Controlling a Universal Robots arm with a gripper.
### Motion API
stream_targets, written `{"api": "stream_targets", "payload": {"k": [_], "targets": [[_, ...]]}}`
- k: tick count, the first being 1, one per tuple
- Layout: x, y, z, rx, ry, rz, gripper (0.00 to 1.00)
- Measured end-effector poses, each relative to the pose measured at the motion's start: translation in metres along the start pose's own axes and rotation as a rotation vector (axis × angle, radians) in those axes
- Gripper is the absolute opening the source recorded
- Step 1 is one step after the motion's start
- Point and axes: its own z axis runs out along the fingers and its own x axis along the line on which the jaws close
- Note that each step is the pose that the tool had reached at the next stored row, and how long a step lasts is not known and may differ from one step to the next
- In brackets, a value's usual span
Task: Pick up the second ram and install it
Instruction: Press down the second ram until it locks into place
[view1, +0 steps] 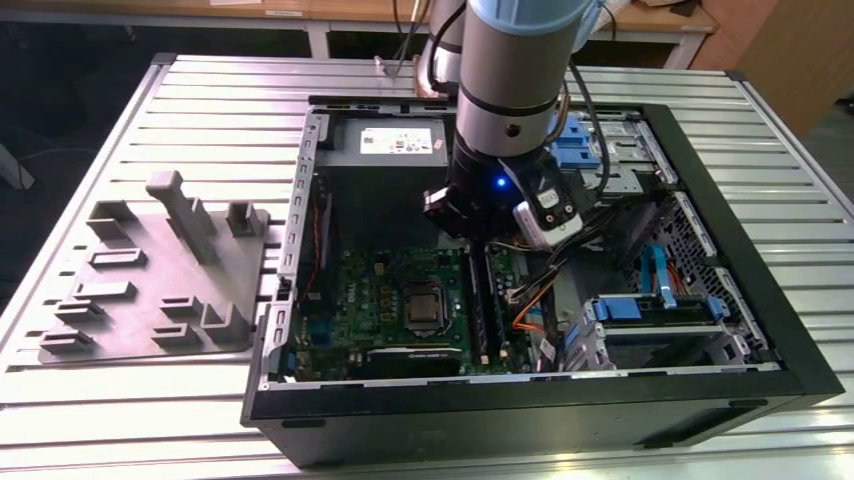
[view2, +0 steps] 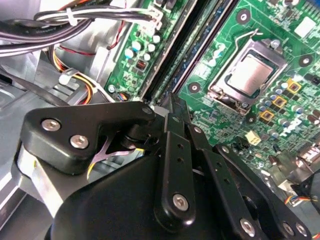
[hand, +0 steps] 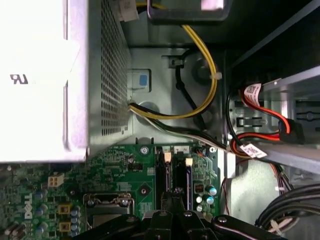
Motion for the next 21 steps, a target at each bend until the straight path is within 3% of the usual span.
{"api": "stream_targets", "payload": {"k": [21], "targets": [[0.0006,0.0068,0.012,-0.0071,0.0002,0.0,0.1]]}}
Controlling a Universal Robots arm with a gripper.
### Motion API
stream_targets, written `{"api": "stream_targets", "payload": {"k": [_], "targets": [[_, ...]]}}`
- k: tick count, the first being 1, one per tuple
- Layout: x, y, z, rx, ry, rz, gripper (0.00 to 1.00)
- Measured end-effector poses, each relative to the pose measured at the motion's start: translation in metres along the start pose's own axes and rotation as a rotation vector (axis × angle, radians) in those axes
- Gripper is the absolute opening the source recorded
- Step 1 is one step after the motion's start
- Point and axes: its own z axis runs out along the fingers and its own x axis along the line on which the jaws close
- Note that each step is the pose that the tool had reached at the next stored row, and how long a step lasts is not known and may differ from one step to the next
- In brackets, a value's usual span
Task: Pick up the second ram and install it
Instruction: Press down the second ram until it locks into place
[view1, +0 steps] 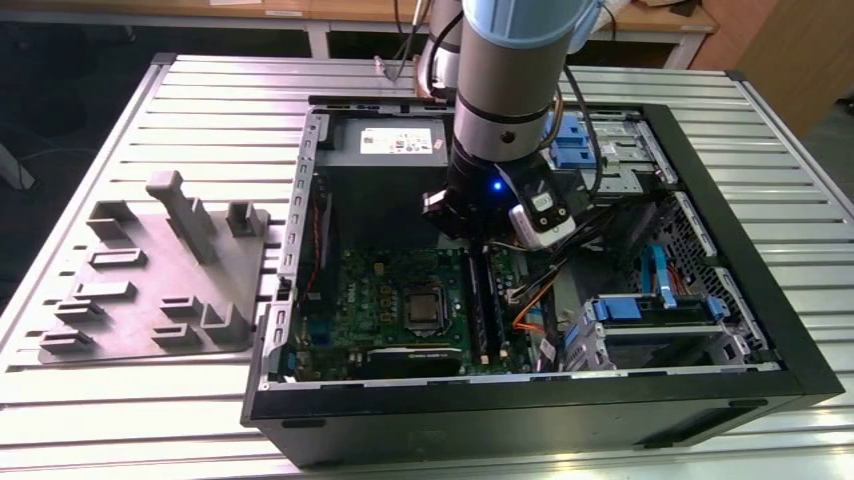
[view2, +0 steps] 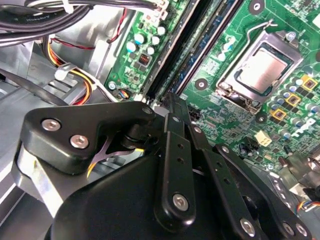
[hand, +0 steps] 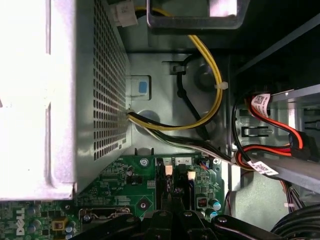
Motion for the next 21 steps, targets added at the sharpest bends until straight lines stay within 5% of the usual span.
{"api": "stream_targets", "payload": {"k": [21], "targets": [[0.0012,0.0035,0.0065,-0.0002,0.0001,0.0,0.1]]}}
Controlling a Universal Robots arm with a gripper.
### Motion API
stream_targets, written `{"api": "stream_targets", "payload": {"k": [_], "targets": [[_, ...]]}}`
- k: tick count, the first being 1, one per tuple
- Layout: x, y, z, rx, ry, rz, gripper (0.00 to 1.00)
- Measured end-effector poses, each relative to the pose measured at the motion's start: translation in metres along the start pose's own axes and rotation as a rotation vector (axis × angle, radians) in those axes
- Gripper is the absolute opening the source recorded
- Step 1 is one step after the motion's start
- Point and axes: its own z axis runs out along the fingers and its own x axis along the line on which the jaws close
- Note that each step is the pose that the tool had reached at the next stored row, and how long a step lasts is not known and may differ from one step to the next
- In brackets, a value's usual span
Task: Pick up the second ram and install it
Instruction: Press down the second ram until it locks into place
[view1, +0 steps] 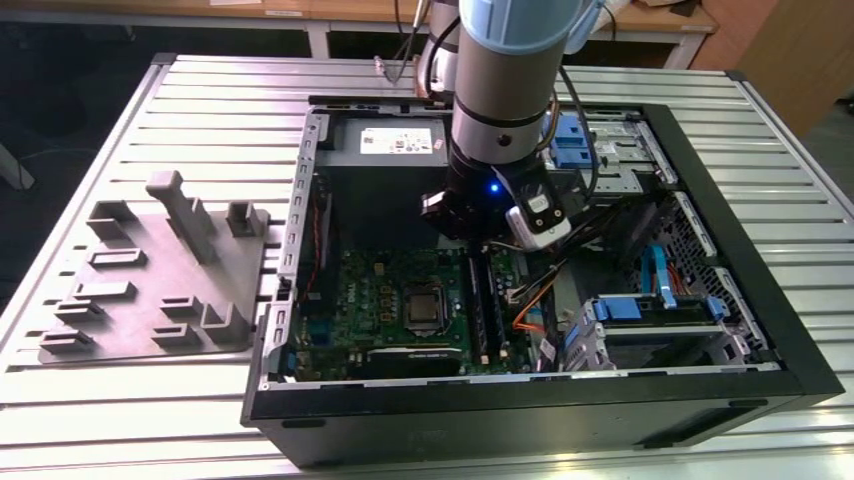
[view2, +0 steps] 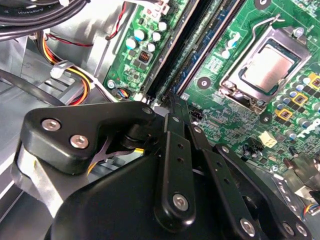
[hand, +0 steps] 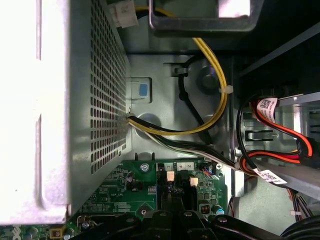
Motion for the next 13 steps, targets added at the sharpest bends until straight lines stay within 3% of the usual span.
{"api": "stream_targets", "payload": {"k": [13], "targets": [[0.0001,-0.0001,0.0033,0.0,0.0,0.0,0.1]]}}
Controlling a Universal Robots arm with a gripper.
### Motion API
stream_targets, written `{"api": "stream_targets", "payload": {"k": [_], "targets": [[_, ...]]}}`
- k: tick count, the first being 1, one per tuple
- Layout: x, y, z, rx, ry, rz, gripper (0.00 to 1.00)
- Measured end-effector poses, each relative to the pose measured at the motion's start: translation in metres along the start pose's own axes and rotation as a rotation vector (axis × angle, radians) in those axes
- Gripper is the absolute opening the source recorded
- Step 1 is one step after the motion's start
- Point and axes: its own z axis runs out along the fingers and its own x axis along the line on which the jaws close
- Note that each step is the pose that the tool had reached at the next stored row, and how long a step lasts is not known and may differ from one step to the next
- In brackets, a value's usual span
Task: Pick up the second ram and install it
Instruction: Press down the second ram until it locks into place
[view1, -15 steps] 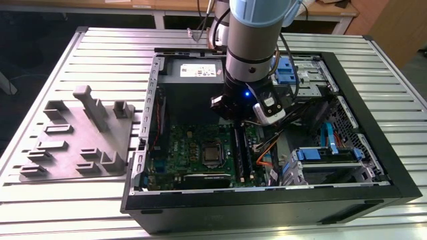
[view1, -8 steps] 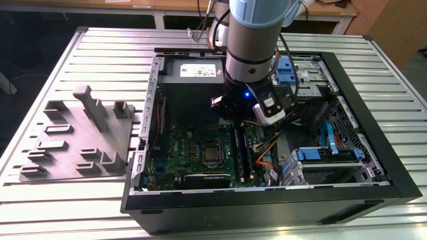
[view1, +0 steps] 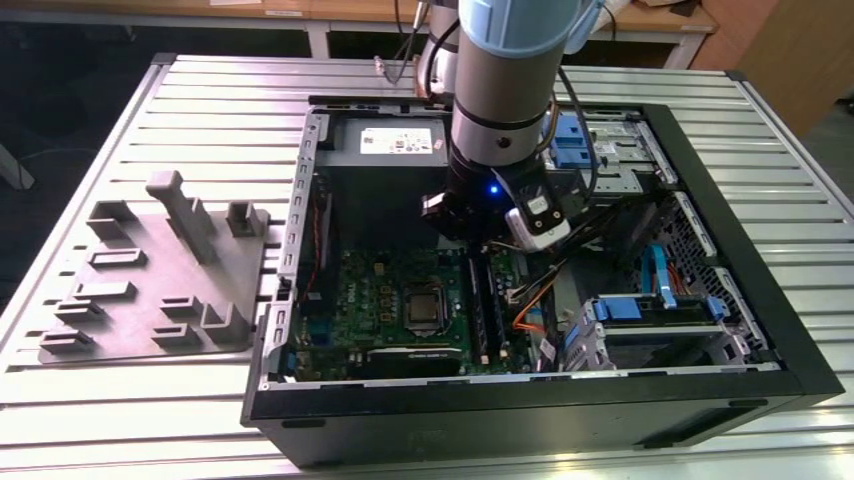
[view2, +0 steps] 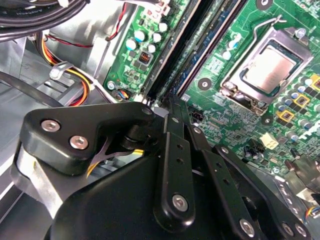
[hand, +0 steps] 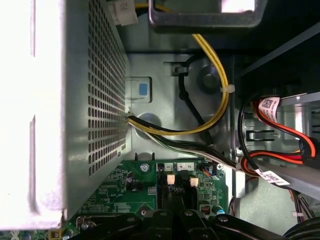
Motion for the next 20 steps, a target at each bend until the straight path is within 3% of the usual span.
{"api": "stream_targets", "payload": {"k": [13,15,20], "targets": [[0.0001,-0.0001,0.001,0.0,-0.0001,0.0,0.1],[-0.0001,0.0002,-0.0012,-0.0017,-0.0008,0.0,0.1],[-0.0005,0.0005,-0.0154,-0.0001,-0.0001,0.0,0.1]]}}
